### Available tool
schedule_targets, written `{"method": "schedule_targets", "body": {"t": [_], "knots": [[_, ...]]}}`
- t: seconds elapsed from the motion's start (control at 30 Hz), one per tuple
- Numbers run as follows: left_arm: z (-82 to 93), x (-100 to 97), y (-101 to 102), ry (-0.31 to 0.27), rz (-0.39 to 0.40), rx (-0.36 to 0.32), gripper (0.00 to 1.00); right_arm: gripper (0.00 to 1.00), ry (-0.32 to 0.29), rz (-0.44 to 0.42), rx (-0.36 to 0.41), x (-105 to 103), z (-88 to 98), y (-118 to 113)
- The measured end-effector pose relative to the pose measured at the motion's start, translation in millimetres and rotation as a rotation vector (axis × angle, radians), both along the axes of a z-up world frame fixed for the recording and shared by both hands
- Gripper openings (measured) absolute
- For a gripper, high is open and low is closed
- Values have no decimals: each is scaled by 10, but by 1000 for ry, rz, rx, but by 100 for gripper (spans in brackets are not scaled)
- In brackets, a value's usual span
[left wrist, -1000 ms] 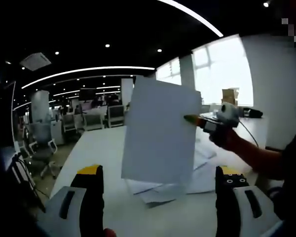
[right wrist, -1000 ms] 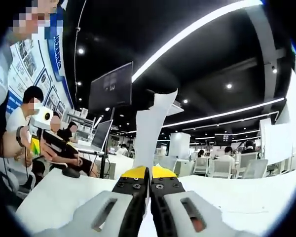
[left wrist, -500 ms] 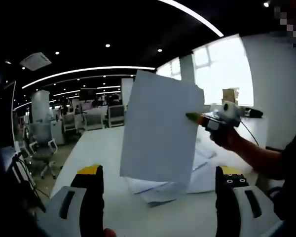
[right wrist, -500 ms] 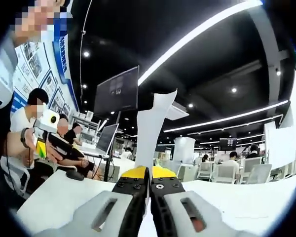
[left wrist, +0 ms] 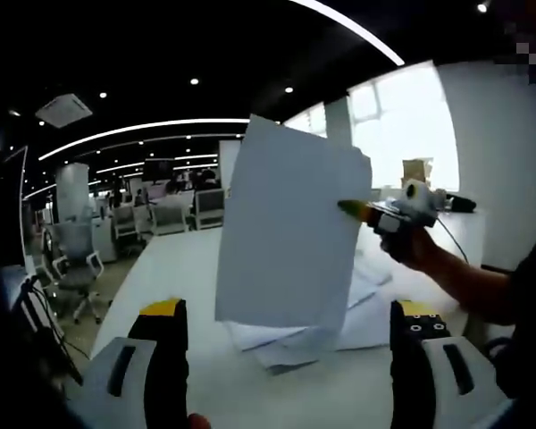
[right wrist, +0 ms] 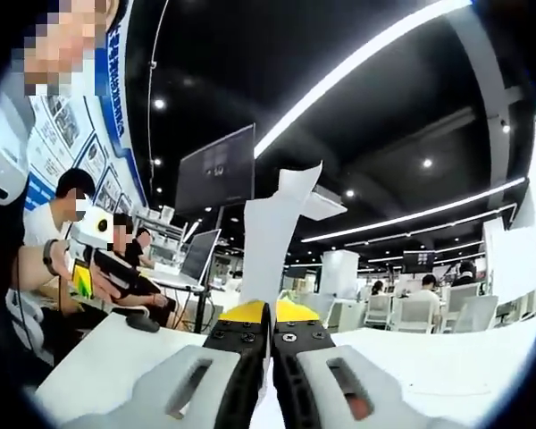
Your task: Organize the stack of printing papers by aligning and flattening the scattered papers on the table
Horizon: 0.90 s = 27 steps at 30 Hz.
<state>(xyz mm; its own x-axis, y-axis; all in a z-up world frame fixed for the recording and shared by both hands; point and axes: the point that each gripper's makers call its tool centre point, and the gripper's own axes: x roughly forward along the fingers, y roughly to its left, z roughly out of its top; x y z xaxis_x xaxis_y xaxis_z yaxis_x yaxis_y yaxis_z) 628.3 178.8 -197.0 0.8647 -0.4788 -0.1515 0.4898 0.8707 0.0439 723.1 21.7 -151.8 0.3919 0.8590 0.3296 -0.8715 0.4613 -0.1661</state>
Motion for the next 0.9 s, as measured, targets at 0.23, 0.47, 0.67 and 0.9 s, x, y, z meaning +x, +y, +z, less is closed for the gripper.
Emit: {"method": "schedule_targets", "body": {"t": [0.23, 0.47, 0.67, 0.9], "knots": [[-2, -1, -12, 1, -3, 0, 96, 0, -38, 23, 6, -57, 42, 14], [-2, -2, -15, 0, -2, -1, 96, 0, -77, 55, 18, -165, 99, 40], [-11, 7, -25, 2, -3, 2, 96, 0, -83, 76, 26, -212, 122, 50], [-24, 18, -40, 5, -5, 6, 96, 0, -92, 85, 27, -250, 140, 67]]}}
